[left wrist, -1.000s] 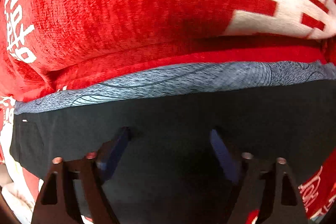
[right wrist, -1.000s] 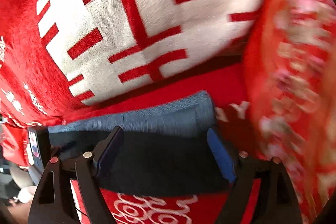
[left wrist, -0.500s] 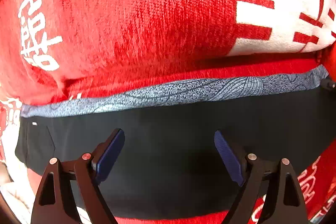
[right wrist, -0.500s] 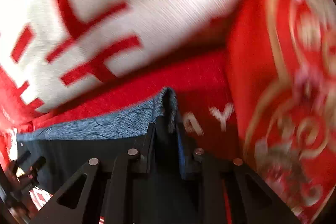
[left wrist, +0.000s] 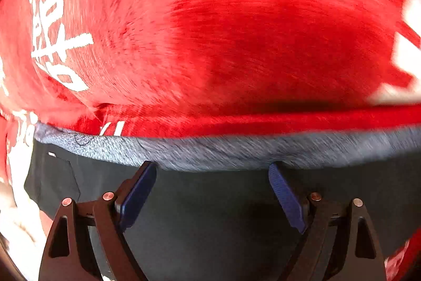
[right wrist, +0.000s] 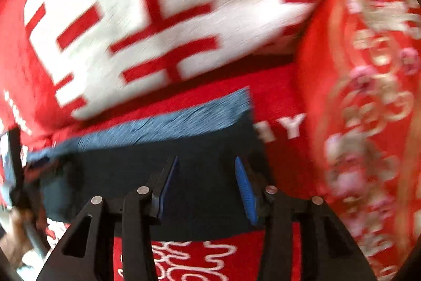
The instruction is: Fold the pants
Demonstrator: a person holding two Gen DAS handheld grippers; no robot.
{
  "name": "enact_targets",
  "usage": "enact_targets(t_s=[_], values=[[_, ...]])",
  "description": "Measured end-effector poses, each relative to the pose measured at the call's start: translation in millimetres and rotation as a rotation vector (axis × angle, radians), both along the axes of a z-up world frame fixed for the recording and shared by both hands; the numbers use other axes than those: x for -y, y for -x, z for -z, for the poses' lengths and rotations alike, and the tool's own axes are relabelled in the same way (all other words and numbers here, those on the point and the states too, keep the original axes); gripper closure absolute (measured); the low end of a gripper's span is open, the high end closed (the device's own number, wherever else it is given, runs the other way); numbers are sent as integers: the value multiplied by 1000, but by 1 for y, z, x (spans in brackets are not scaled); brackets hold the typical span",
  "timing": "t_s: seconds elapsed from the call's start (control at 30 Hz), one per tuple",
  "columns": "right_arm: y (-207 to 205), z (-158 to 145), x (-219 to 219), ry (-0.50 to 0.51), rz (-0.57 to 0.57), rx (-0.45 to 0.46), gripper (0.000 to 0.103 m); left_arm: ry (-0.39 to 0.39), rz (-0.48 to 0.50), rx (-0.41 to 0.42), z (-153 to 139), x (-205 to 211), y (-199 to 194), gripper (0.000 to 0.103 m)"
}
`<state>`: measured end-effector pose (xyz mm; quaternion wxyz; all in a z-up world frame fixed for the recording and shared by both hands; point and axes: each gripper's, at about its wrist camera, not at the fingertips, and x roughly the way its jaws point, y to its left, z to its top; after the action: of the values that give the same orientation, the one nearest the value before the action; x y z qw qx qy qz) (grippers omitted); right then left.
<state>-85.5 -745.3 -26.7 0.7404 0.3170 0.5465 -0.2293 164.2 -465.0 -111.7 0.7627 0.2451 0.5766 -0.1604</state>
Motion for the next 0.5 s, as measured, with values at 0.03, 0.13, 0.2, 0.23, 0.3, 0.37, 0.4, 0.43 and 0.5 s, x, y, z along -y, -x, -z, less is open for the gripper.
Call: enact_targets(t_s=[0.03,0.13,0.2,0.23,0.3,0.37,0.4,0.43,0.5], values=[[-5,10,-2,-17,-5,-10,55,-4,-14,7,5,-1,-8,15],[-9,40,-4,-54,-34,-78,55,-4,-62,1,8,-21,-29,15],[-7,37,-9,2,-72,-84,55,3,-87,-11,2,-37,-40,15],[-9,35,-14,15,-82,-98,55,0,-86,-5,-4,-47,-47,15],[-2,25,-25,-3,-77,-96,55,-15,-76,9,-14,-72,-54,15],[5,16,-38,-61,-71,-55,54,-34,-78,14,-24,-105,-62,15],[7,12,-48,-88,-72,-39,54,-44,-84,16,-29,-127,-68,15],[7,7,-63,-136,-75,-7,54,-54,-90,16,-32,-143,-68,15],[2,3,-87,-220,-85,48,54,-72,-91,17,-37,-176,-78,15]])
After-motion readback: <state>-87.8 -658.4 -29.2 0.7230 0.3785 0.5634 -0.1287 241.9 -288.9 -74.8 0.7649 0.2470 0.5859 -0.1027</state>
